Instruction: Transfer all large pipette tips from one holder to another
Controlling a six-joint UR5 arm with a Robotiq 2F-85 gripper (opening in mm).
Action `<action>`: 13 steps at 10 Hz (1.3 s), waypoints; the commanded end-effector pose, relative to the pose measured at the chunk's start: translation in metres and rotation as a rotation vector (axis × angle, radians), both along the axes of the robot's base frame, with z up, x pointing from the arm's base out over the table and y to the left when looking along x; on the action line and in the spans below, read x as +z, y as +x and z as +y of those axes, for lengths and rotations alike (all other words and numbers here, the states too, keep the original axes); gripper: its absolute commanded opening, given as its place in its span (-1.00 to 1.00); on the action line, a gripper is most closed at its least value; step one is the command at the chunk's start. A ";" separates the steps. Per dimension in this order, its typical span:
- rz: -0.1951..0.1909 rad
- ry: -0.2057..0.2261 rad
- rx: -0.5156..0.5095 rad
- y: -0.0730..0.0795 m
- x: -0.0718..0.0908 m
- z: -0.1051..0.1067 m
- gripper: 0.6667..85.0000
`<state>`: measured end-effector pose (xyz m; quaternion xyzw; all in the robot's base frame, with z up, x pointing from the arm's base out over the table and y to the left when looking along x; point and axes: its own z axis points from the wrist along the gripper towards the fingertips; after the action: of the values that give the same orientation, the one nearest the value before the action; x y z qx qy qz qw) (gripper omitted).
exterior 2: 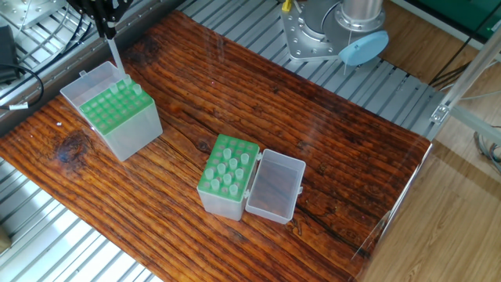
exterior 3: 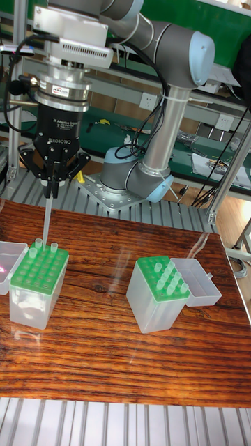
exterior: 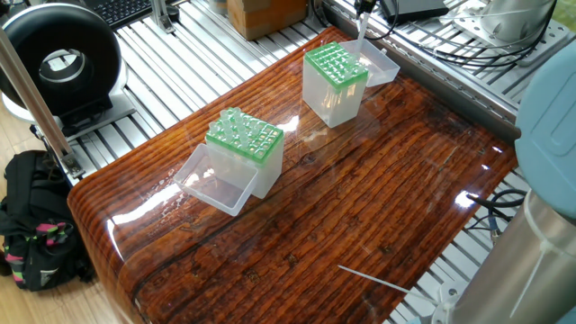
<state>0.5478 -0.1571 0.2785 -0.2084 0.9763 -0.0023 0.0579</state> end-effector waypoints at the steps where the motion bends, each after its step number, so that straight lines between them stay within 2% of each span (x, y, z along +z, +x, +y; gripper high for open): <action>1: -0.012 0.011 0.002 0.003 0.001 0.002 -0.87; 6: -0.028 0.012 0.004 0.008 0.002 0.002 -0.87; 13: -0.028 0.021 0.007 0.010 0.001 0.005 -0.86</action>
<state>0.5567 -0.1562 0.2780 -0.2112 0.9750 -0.0013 0.0687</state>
